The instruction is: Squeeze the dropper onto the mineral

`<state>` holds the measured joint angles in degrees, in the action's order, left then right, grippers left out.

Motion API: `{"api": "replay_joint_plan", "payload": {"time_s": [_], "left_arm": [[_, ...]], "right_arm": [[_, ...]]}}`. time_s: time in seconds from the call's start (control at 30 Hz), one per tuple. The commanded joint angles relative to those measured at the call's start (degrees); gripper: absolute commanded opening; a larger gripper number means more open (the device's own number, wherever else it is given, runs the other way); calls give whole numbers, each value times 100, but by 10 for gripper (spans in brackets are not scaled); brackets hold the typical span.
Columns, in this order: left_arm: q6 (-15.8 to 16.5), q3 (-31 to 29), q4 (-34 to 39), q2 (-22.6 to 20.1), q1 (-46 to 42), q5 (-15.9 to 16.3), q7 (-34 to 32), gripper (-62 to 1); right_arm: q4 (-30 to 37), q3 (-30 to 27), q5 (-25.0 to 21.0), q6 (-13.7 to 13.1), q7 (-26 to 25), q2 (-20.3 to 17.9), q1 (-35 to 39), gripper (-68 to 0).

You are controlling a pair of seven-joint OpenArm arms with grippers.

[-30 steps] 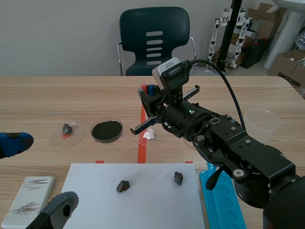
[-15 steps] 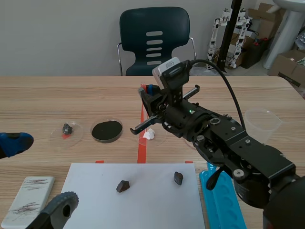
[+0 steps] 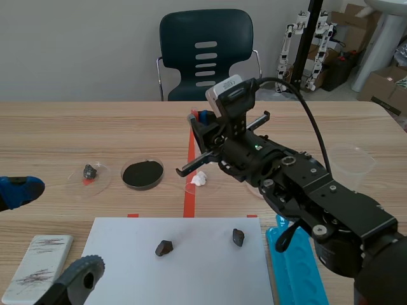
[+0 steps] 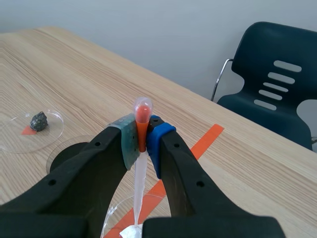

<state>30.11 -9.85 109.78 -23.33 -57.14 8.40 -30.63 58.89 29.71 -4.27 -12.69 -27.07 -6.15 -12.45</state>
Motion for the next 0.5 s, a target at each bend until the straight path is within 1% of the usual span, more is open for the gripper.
{"api": "replay_joint_plan", "payload": {"time_s": [0.0,0.13,0.17,0.2,0.27,0.3,0.33,0.4,0.47], "left_arm": [[9,7,129,13,7,55,-107,14],[9,7,129,13,7,57,-107,14],[9,7,129,13,7,57,-107,14],[9,7,129,11,7,57,-109,14],[9,7,129,13,7,57,-109,14],[9,7,129,13,7,57,-107,14],[9,7,129,13,7,57,-107,14],[9,7,129,13,7,57,-107,14],[9,7,129,13,7,57,-107,14]], "right_arm": [[402,-9,-39,31,-129,-133,17,-651],[1040,-15,-39,142,-63,-343,372,-634],[1217,-17,-39,210,0,-391,479,-634],[1443,-17,-39,321,103,-437,614,-634],[1899,-17,-39,627,293,-514,916,-634],[2269,-44,-35,898,411,-553,1178,-634],[2461,-81,-28,1016,448,-577,1322,-634],[3021,-214,2,1172,459,-610,1801,-634],[3486,-374,2,1172,461,-610,2243,-634]]}}
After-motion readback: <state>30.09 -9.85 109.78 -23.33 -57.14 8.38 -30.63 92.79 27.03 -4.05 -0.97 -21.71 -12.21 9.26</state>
